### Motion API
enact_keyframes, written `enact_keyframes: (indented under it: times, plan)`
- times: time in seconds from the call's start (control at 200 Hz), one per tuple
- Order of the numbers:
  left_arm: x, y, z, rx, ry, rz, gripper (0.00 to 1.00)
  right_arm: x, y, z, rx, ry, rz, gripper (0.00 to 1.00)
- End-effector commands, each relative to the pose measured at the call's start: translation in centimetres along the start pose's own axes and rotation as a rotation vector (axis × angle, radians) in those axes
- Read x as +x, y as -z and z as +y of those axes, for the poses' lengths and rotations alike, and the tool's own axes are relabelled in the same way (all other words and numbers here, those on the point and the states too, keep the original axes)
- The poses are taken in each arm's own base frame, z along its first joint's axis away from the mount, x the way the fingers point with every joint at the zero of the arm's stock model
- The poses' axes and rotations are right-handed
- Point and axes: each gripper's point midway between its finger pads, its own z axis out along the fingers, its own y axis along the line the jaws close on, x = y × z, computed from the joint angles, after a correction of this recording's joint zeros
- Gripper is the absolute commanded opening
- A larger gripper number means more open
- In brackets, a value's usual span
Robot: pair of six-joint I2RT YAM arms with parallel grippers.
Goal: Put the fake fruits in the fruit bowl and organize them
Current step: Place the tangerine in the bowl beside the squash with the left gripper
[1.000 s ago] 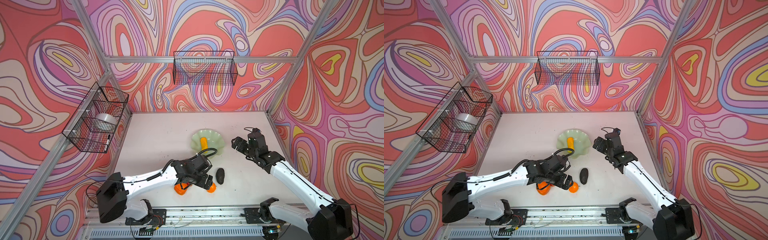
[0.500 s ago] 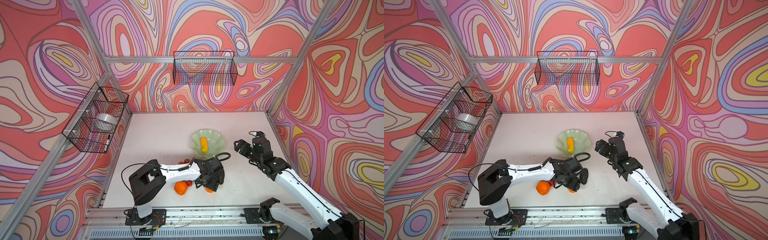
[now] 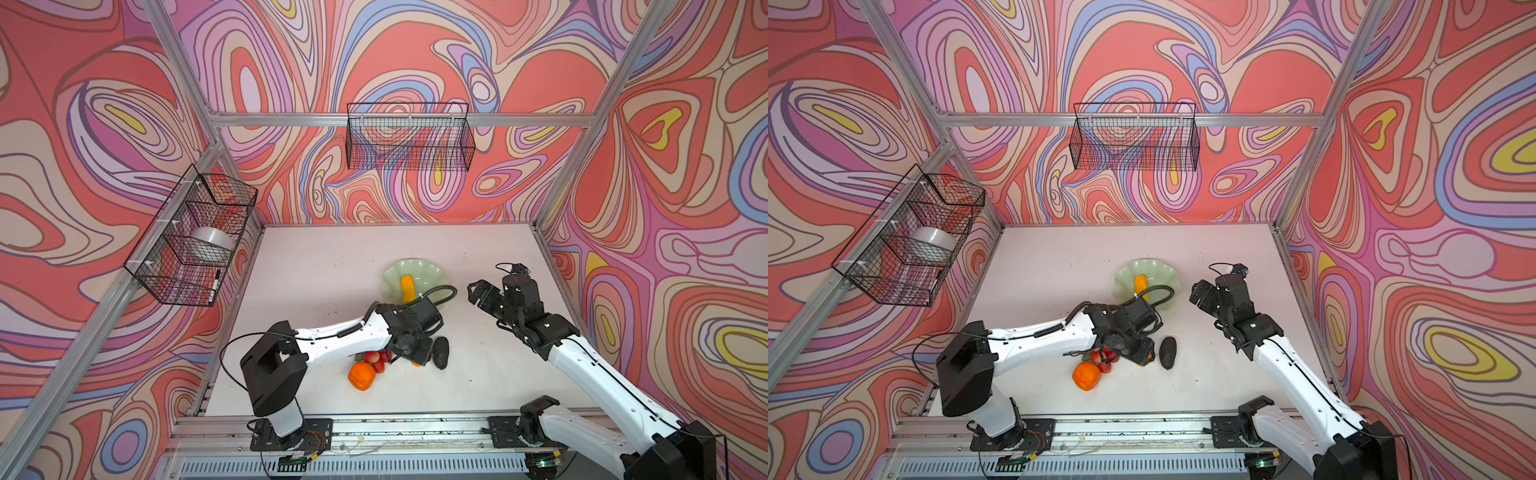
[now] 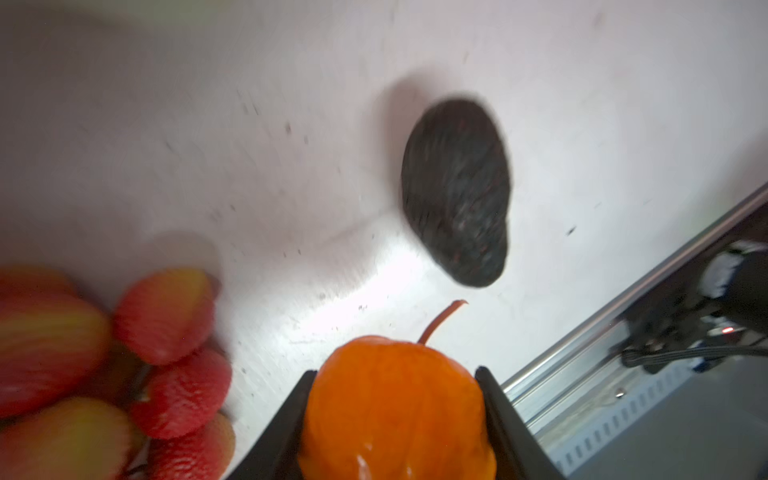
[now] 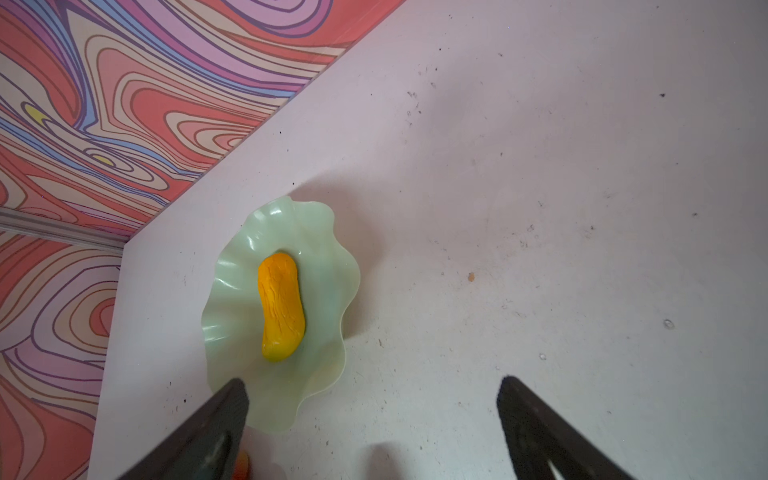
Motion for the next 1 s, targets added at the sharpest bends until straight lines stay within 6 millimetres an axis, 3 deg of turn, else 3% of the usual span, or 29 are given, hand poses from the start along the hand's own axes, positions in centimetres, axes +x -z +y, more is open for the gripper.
enact_keyframes:
  times: [0.0, 0.075, 0.13, 0.23, 0.315, 0.496, 0.686, 0.761, 0.846, 0.996]
  plan:
    - [-6.0, 4.7, 1.7, -0.014, -0.035, -0.155, 0.45, 0.5, 0.6, -1.4, 0.052, 0.010, 0.011, 0.96]
    - [-9.7, 5.8, 3.0, -0.054, -0.055, -0.217, 0.45, 0.6, 1.1, -1.6, 0.051, 0.009, 0.010, 0.95]
    - [-12.2, 5.3, 3.5, -0.058, -0.074, -0.235, 0.45, 0.8, 1.3, -1.9, 0.056, 0.008, 0.013, 0.95]
    - [-15.8, 2.8, 4.2, -0.070, -0.090, -0.240, 0.45, 1.4, 1.4, -2.5, 0.076, 0.011, 0.029, 0.95]
    - [-17.8, 0.1, 5.2, -0.110, -0.087, -0.206, 0.45, 1.8, 1.4, -2.5, 0.073, 0.011, 0.051, 0.94]
    - [-18.9, -5.5, 7.5, -0.183, -0.056, -0.146, 0.44, 2.7, 1.2, -2.6, 0.074, 0.008, 0.091, 0.92]
    - [-19.0, -9.5, 10.1, -0.188, 0.028, -0.097, 0.47, 4.9, 0.3, -2.3, 0.059, 0.055, 0.215, 0.87]
    - [-19.5, -10.2, 10.3, -0.195, 0.034, -0.093, 0.49, 6.2, 0.1, -2.5, 0.075, 0.081, 0.278, 0.85]
    - [-19.8, -10.4, 9.9, -0.177, 0.038, -0.083, 0.61, 8.0, 0.3, -1.9, 0.050, 0.102, 0.324, 0.84]
    - [-21.3, -8.1, 8.4, -0.126, 0.029, -0.146, 0.77, 11.0, 0.7, -0.3, 0.016, 0.183, 0.398, 0.84]
